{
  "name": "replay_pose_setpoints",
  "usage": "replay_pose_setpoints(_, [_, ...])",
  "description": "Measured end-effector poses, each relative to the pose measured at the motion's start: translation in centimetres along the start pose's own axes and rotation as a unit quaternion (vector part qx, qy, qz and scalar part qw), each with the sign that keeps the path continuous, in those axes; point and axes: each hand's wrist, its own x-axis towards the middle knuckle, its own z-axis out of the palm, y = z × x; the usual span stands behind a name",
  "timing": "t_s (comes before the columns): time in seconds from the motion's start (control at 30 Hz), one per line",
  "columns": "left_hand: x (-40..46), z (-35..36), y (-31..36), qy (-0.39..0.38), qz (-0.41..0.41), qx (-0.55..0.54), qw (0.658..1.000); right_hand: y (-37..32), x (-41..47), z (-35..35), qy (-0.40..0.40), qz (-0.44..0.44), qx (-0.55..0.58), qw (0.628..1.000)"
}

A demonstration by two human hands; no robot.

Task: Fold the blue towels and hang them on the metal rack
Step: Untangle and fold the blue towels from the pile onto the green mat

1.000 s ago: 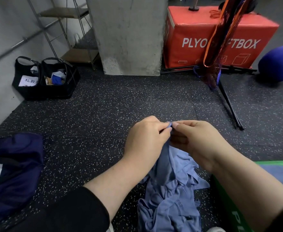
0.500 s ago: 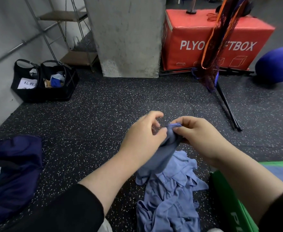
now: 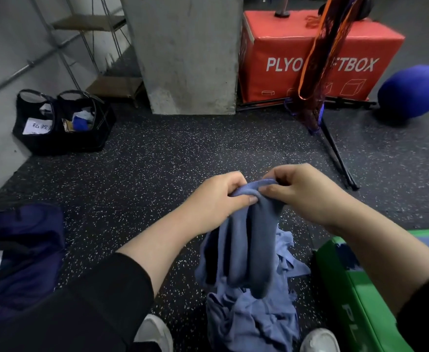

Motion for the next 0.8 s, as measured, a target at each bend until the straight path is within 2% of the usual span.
replay_pose_setpoints(0.07, [-0.3,-0.1,-0.5,0.004,-0.015,0.015,1.0,-0.2,-0.1,0.0,0.055,0.0,-0.029,0.998])
replay_pose_setpoints(0.17, [-0.9,-0.5,-1.9,0.038,-0.071,0.129,0.988,-0.7,-0.5,0.0,0.117,0.014,-0.064,0.991])
replay_pose_setpoints(0.27, [-2.0,-1.5,-3.1,0.06,-0.128,0.162,0.977,-0.7,-0.7,-0.6,0.154,0.031,-0.065,0.985])
replay_pose_setpoints(0.37, [-2.9,-2.5,-4.2,0.097,-0.133,0.199,0.966,-0.1,-1.1,-1.1,0.186,0.051,-0.026,0.981])
replay_pose_setpoints(0.53, [-4.6,-3.5,-5.4,0.115,-0.149,0.243,0.952,1.1,-2.7,-0.4,0.202,0.061,0.035,0.977])
replay_pose_setpoints(0.8, [-5.5,-4.7,-7.6,0.129,-0.215,0.275,0.928,0.9,-3.1,1.6,0.179,0.056,0.043,0.981])
